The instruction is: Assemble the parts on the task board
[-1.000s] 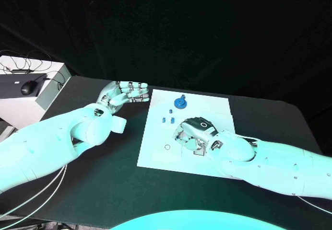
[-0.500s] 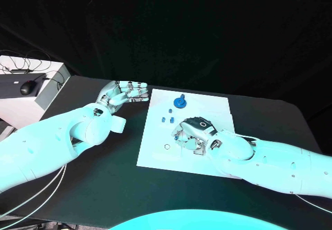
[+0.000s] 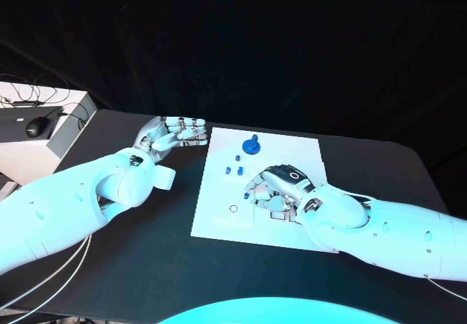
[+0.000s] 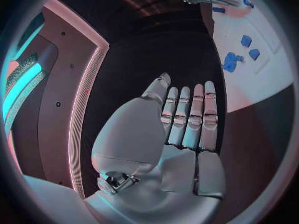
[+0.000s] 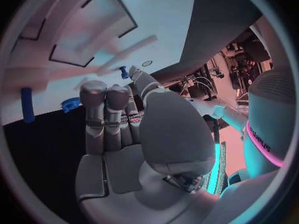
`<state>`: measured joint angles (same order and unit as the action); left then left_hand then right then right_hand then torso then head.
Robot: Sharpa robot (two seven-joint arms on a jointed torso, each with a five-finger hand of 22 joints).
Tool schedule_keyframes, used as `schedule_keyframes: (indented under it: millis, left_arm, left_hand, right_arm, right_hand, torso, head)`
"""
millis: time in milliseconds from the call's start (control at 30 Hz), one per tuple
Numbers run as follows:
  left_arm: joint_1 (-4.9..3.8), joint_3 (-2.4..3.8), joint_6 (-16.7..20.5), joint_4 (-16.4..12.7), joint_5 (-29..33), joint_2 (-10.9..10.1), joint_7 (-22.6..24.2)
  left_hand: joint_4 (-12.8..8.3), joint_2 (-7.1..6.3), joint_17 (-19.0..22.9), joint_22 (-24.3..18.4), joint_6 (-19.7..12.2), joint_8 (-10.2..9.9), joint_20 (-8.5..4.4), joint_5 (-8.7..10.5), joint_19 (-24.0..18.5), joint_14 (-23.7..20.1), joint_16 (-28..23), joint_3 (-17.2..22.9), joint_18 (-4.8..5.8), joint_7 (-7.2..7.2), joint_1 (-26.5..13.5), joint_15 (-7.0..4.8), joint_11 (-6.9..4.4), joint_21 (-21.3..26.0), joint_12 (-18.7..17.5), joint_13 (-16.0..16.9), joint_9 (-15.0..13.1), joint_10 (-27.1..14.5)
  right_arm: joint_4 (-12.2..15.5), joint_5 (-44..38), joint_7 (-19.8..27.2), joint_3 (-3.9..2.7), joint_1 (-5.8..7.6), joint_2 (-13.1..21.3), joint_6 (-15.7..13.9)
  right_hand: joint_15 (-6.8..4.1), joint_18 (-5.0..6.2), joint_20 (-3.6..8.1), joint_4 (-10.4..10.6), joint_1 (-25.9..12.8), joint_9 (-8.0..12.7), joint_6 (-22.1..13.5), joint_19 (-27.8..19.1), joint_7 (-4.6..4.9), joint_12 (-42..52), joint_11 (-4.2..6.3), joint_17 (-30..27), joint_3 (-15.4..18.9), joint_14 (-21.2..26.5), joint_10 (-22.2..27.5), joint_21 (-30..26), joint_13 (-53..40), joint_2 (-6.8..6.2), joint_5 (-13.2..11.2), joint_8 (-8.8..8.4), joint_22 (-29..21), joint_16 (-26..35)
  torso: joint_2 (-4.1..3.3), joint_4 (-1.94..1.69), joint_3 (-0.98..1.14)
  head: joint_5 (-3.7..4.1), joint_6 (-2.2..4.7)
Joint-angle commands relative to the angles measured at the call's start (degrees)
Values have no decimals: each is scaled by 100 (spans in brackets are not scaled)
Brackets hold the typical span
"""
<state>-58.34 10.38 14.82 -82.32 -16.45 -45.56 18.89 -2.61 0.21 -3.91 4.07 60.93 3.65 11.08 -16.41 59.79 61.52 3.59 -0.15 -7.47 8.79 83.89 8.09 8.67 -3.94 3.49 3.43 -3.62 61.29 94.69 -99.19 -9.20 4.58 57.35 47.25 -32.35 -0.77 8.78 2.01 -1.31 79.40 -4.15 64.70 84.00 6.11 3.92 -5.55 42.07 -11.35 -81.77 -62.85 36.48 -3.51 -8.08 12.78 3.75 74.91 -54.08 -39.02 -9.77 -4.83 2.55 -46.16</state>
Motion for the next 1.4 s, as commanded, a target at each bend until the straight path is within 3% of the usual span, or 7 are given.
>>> schedule_keyframes:
  millis: [33,133,267,500,633,833,1400]
  left_arm:
    - [4,4,-103,12,-27,17,57]
    - [11,4,-101,25,-26,20,87]
    - [34,4,-90,35,-25,16,125]
    - [71,4,-76,39,-22,8,158]
    - [87,4,-74,36,-18,4,166]
    - [104,5,-80,34,-14,1,170]
    - [115,5,-78,30,-13,-31,158]
  left_hand:
    - [-35,33,2,-6,29,-12,2,-12,23,-31,-12,-11,-113,-49,-44,6,7,-10,-9,-5,8,-47]
    - [-41,36,-2,-4,45,-12,-1,-13,26,-13,-11,-12,-113,-63,-40,0,-3,-12,-7,-5,8,-19]
    - [-44,43,-2,-2,57,-13,-6,-13,30,1,-11,-12,-111,-67,-41,-9,-15,-16,-9,-6,8,20]
    - [-48,47,-1,-1,62,-13,-10,-14,33,9,-10,-5,-109,-66,-38,-12,-23,-17,-8,-6,8,45]
    - [-51,44,0,0,65,-13,-13,-15,36,12,-10,-2,-107,-61,-36,-13,-24,-18,-8,-6,8,50]
    - [-55,39,1,-1,60,-13,-15,-14,36,10,-11,3,-102,-57,-38,-12,-22,-16,-9,-6,8,45]
    - [-54,36,1,-1,56,-14,-17,-13,36,9,-11,3,-100,-52,-43,-12,-21,-15,-8,-6,9,43]
  right_arm:
    - [34,946,196,-29,156,166,-84]
    - [19,1491,257,-38,353,371,112]
    - [-50,1898,322,-45,626,632,426]
    - [-388,1652,302,-47,870,842,1114]
    - [-503,1265,244,-47,898,855,1320]
    - [-616,809,91,-46,898,816,1524]
    - [-626,650,66,-37,787,659,1611]
  right_hand:
    - [-10,62,-22,16,52,9,-57,328,-12,74,63,-12,-2,-24,-206,13,5,35,-24,-19,131,-20]
    - [-59,28,18,-14,84,14,-129,331,16,119,138,-16,-78,-33,-465,100,10,82,23,-17,142,-54]
    - [-79,-31,67,-37,-6,5,-135,329,32,-20,159,-43,-91,-33,-640,213,5,30,153,-17,142,-96]
    - [-36,-8,29,-41,-6,6,-155,324,35,-20,100,-70,259,-1,-438,290,4,39,269,-18,123,-161]
    - [-20,0,14,-35,19,9,-145,324,33,-23,79,-85,324,6,-351,285,4,44,343,-19,107,-170]
    - [7,32,-14,79,80,9,-193,322,49,-13,43,-114,568,13,-180,212,4,12,204,-17,42,-174]
    - [-20,25,2,166,208,8,-168,320,47,-27,78,-166,574,13,-357,226,6,82,196,-19,-32,-181]
  torso:
    - [8,9,-5]
    - [7,7,-5]
    - [13,14,-4]
    - [25,29,-2]
    - [14,17,5]
    - [18,11,0]
    - [17,16,-8]
  head:
    - [28,23]
    - [70,53]
    - [152,78]
    - [271,121]
    - [322,143]
    - [313,137]
    - [286,116]
